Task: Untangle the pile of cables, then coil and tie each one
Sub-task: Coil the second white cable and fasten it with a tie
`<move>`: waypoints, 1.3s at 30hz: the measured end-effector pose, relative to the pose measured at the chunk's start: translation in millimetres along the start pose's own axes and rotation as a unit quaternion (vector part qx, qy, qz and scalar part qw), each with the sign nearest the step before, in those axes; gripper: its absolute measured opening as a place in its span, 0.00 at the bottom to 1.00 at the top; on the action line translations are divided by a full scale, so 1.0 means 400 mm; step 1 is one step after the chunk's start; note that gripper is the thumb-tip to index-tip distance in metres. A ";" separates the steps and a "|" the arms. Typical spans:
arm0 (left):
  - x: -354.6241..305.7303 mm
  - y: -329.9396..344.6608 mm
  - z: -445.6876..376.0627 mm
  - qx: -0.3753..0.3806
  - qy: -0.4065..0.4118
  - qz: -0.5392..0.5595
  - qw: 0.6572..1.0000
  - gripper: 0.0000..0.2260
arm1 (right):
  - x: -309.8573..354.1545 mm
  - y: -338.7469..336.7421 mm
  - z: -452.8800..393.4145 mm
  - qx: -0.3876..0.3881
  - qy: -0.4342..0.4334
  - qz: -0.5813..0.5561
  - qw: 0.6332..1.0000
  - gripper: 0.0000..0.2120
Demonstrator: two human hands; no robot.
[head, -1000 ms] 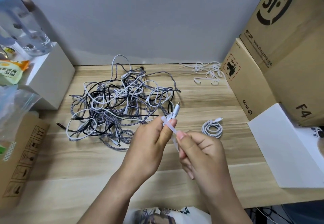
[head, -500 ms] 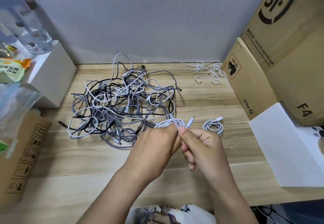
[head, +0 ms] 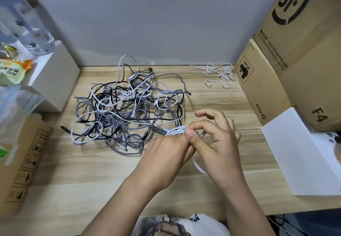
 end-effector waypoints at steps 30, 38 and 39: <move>0.019 0.077 -0.016 0.209 0.025 0.646 0.734 0.20 | 0.038 0.010 0.005 0.131 0.003 -0.545 0.828 0.10; 0.017 0.075 -0.021 0.141 0.020 0.642 0.753 0.10 | 0.036 0.024 0.010 0.149 -0.016 -0.427 0.892 0.17; 0.018 0.074 -0.021 0.125 0.026 0.620 0.774 0.09 | 0.039 0.027 0.015 0.154 -0.018 -0.431 0.889 0.16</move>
Point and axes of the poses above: each hand's wrist, its own z-axis away from the middle knuckle, its own y-axis out of the palm, x = y × z, the point moved 2 cm from there along -z, towards the middle knuckle, and after that the axes turned 15 degrees about x, right-handed, at the moved point
